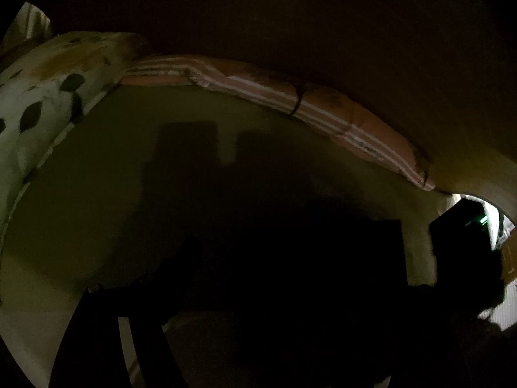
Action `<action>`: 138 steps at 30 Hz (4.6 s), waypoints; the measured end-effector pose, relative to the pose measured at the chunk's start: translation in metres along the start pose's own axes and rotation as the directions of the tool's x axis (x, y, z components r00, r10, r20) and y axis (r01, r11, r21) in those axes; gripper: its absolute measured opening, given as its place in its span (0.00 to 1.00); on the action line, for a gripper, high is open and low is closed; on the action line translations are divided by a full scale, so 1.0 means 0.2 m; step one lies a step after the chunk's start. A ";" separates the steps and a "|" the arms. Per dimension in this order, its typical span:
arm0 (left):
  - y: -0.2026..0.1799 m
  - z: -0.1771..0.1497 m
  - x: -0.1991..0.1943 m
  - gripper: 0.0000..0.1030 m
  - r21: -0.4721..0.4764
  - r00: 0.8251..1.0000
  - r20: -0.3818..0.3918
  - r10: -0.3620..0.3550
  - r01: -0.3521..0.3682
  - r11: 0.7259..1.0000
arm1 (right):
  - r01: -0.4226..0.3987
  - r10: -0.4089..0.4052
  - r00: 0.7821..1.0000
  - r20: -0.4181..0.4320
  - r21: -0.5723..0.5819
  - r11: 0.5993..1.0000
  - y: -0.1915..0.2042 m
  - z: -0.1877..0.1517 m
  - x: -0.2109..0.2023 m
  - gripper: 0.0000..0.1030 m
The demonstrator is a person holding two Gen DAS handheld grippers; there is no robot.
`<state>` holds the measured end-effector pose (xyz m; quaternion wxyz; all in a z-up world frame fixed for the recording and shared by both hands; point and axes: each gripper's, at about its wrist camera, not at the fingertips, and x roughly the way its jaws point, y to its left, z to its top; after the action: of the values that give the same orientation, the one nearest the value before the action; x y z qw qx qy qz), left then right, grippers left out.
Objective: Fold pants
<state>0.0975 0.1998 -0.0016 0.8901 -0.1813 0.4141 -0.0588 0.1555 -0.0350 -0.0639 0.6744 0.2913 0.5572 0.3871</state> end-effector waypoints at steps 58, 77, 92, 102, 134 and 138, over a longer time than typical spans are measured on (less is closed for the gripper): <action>-0.47 -0.42 0.42 0.79 0.331 0.977 -0.116 0.176 -0.129 0.935 | 0.710 -0.686 0.700 0.199 -0.095 0.698 -0.21 -0.17 -0.18 0.77; -0.45 -0.41 0.43 0.80 0.268 0.973 -0.153 0.174 -0.128 0.955 | 0.700 -0.681 0.710 0.179 -0.080 0.709 -0.22 -0.16 -0.16 0.84; -0.20 -0.46 0.31 0.80 0.090 0.952 -0.215 0.217 -0.202 0.975 | 0.701 -0.690 0.710 0.144 -0.046 0.712 -0.21 -0.25 -0.24 0.83; -0.21 -0.55 0.26 0.84 0.163 0.958 -0.139 0.251 -0.228 0.960 | 0.742 -0.732 0.670 0.122 -0.121 0.660 -0.20 -0.51 -0.30 0.83; -0.31 -0.51 0.22 0.93 0.229 0.943 -0.090 0.320 -0.293 0.928 | 0.779 -0.768 0.624 0.143 -0.047 0.625 -0.26 -0.52 -0.25 0.99; -0.34 -0.50 0.18 0.93 0.227 0.947 -0.080 0.310 -0.286 0.931 | 0.780 -0.766 0.624 0.153 -0.058 0.624 -0.26 -0.53 -0.25 0.99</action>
<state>0.0484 0.1009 -0.0612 0.8777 -0.0164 0.4784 0.0228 0.0591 -0.1090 -0.1029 0.8217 0.0045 0.5650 0.0747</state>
